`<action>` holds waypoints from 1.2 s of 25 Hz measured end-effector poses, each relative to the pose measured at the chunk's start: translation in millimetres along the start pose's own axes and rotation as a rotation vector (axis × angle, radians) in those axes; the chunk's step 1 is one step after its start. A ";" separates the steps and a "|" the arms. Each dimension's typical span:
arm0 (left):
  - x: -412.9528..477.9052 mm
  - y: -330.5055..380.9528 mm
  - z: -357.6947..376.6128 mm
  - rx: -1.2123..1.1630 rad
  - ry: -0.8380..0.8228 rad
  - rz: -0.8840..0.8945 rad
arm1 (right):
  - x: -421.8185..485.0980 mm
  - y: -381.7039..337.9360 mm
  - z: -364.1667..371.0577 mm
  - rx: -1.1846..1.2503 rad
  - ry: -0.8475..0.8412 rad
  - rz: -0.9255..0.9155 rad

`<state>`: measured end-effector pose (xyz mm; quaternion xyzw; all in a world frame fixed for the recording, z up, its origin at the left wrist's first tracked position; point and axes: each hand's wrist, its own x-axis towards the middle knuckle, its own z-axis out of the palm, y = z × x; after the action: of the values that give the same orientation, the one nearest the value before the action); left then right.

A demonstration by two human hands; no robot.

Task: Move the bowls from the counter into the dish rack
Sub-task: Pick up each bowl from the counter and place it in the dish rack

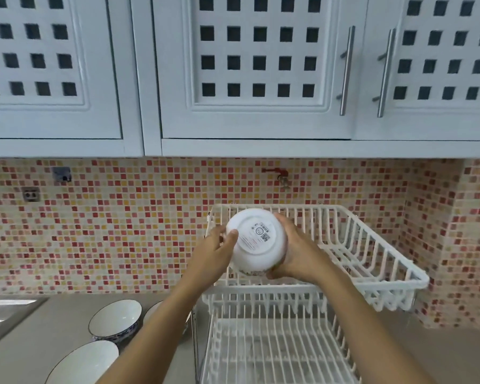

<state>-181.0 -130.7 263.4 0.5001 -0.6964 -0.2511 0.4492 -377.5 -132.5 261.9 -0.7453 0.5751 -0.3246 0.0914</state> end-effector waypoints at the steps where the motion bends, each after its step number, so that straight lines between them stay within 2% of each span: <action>1: 0.9 -2.3 2.1 0.030 0.011 -0.001 | 0.2 2.6 1.7 -0.004 -0.010 0.000; 7: 0.6 -5.2 11.4 0.196 0.032 -0.028 | 1.1 7.4 8.6 0.007 -0.107 0.044; 12: 2.3 -3.5 14.9 0.267 0.016 -0.052 | 0.5 6.7 6.7 0.022 -0.120 0.051; 17: 0.6 1.3 12.2 0.199 -0.011 -0.075 | -2.6 -0.1 3.3 0.054 -0.161 0.097; 20: -9.3 10.2 1.9 0.088 0.094 0.030 | -11.7 -11.0 -13.0 0.057 -0.198 0.130; 22: -13.5 16.8 -14.4 0.048 0.181 0.055 | -14.8 -26.3 -27.1 -0.006 -0.123 0.105; 25: -20.9 16.3 -42.0 0.066 0.221 0.044 | -20.1 -62.5 -30.5 -0.048 -0.018 -0.005; 30: -60.8 -11.7 -101.9 0.135 0.216 0.005 | -30.9 -131.7 37.2 0.071 -0.027 -0.152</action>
<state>-80.3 -68.9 279.2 0.5518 -0.6605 -0.1473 0.4873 -254.4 -70.6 288.6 -0.7875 0.5038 -0.3405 0.1006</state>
